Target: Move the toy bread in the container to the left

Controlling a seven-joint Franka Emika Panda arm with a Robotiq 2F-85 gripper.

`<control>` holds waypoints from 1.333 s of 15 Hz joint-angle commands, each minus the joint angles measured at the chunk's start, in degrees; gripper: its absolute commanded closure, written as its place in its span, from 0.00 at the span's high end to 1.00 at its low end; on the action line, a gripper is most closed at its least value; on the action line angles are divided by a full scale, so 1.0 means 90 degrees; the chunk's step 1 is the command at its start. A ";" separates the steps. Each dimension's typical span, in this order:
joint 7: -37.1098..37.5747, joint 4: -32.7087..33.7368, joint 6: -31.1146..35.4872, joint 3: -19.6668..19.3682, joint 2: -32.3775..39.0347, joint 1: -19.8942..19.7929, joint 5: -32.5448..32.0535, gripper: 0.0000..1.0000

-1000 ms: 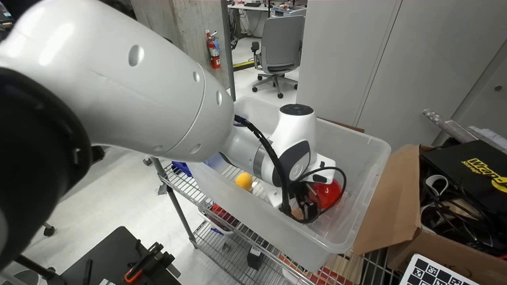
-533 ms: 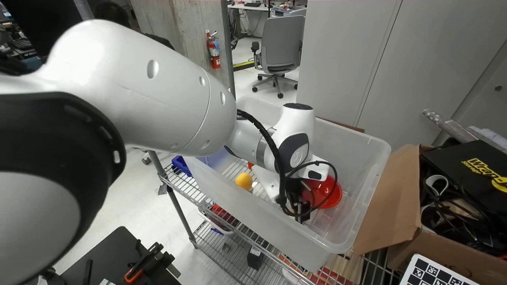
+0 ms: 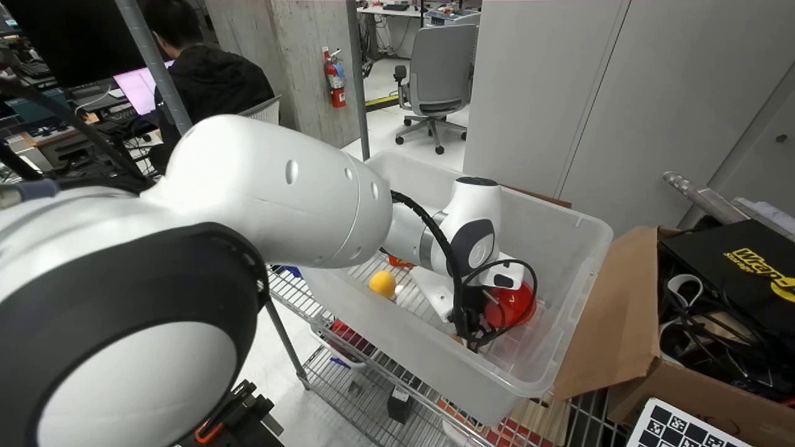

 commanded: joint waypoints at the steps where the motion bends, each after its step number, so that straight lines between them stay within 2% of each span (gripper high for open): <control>1: -0.0042 0.0732 -0.0473 -0.0026 0.0500 0.0117 0.0056 0.06; 3: -0.0082 0.0640 -0.0570 0.0015 0.0338 0.0156 0.0062 0.00; 7: -0.0293 0.0033 -0.0490 0.0176 -0.0375 0.0259 0.0118 0.01; 11: -0.0669 -0.0299 -0.0344 0.0625 -0.0933 0.0371 0.0335 0.01; 14: -0.0706 -0.0043 -0.0213 0.0777 -0.0784 0.0446 0.0448 0.01; 20: -0.0610 0.0529 -0.0139 0.0521 -0.0140 0.0523 0.0227 0.01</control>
